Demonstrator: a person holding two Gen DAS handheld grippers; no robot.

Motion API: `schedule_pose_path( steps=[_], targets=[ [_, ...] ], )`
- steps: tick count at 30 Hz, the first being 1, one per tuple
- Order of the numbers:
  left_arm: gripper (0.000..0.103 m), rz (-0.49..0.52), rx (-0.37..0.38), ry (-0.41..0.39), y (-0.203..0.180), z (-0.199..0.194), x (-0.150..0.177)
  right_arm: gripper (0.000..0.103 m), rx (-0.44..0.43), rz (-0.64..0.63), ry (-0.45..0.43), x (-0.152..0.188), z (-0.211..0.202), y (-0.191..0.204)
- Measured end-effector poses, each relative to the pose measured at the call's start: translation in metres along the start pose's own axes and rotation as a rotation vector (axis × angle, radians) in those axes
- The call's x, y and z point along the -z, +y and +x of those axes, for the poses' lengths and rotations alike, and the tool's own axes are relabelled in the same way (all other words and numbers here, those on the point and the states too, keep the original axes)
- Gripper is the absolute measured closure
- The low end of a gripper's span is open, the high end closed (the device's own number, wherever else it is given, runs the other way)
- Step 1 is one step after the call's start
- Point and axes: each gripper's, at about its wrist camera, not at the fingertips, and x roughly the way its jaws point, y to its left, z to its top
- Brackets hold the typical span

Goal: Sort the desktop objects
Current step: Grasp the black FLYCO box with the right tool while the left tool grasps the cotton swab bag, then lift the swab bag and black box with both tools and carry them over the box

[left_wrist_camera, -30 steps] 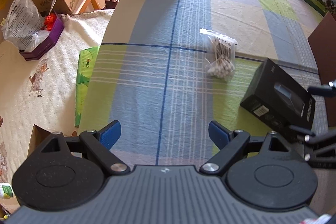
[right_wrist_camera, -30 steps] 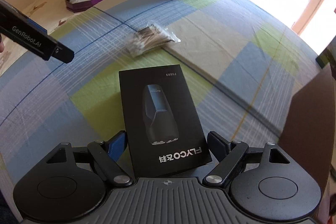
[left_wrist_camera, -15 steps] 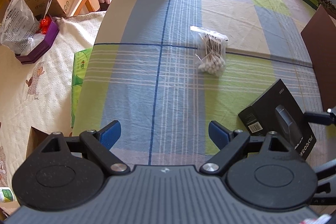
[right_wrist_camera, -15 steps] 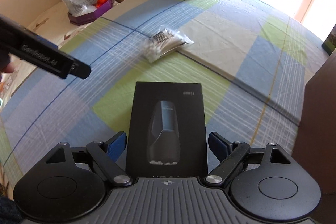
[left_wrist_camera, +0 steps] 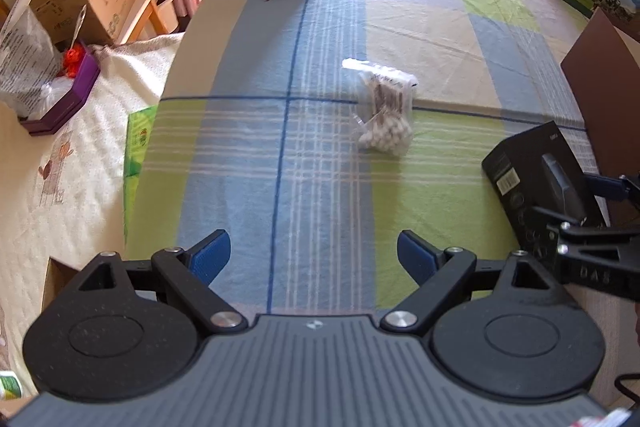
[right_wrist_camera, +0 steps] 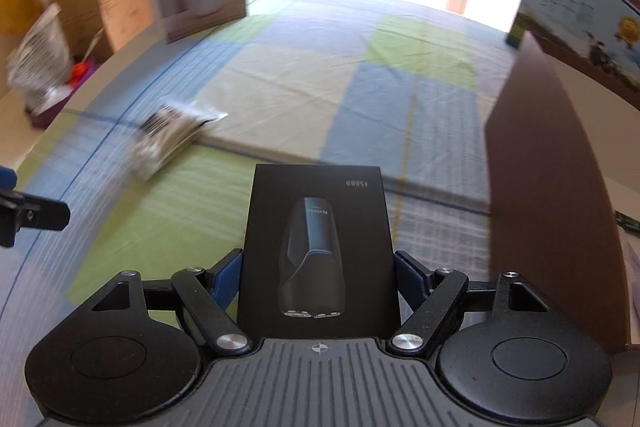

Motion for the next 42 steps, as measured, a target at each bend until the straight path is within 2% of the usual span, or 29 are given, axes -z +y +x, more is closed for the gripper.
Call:
schedule_pose_path(
  steps=[7,12,15,18,20,21,23,26,29,35,42],
  targets=[
    [0.015,0.109,0.042,-0.074,-0.027,0.022,-0.028,0.027,0.100,0.091,-0.055,-0.004,0.008,-0.015],
    [0.017,0.189,0.052,-0.095,-0.046,0.045,-0.047,0.027,0.114,0.115,-0.055,-0.010,0.014,-0.019],
    [0.022,0.218,0.054,-0.101,-0.054,0.059,-0.058,0.027,0.117,0.111,-0.060,-0.008,0.015,-0.018],
    [0.030,0.233,0.055,-0.091,-0.060,0.072,-0.067,0.027,0.106,0.112,-0.057,-0.008,0.015,-0.020],
    [0.044,0.236,0.051,-0.075,-0.062,0.081,-0.071,0.027,0.100,0.111,-0.055,-0.008,0.015,-0.021],
    [0.046,0.234,0.048,-0.069,-0.063,0.084,-0.072,0.027,0.098,0.105,-0.054,-0.008,0.015,-0.021],
    [0.057,0.231,0.039,-0.053,-0.063,0.090,-0.073,0.027,0.093,0.092,-0.052,-0.007,0.014,-0.021],
    [0.072,0.214,0.057,-0.061,-0.061,0.089,-0.071,0.027,0.081,0.065,-0.047,-0.006,0.013,-0.019],
    [0.079,0.222,0.064,-0.058,-0.062,0.084,-0.066,0.027,0.057,0.037,-0.038,-0.003,0.009,-0.017],
    [0.082,0.214,0.096,-0.037,-0.062,0.066,-0.039,0.027,-0.030,-0.035,-0.004,0.015,-0.007,-0.010],
    [0.081,0.210,0.123,-0.002,-0.066,0.037,0.017,0.027,-0.086,-0.082,0.044,0.049,-0.036,-0.009]
  ],
)
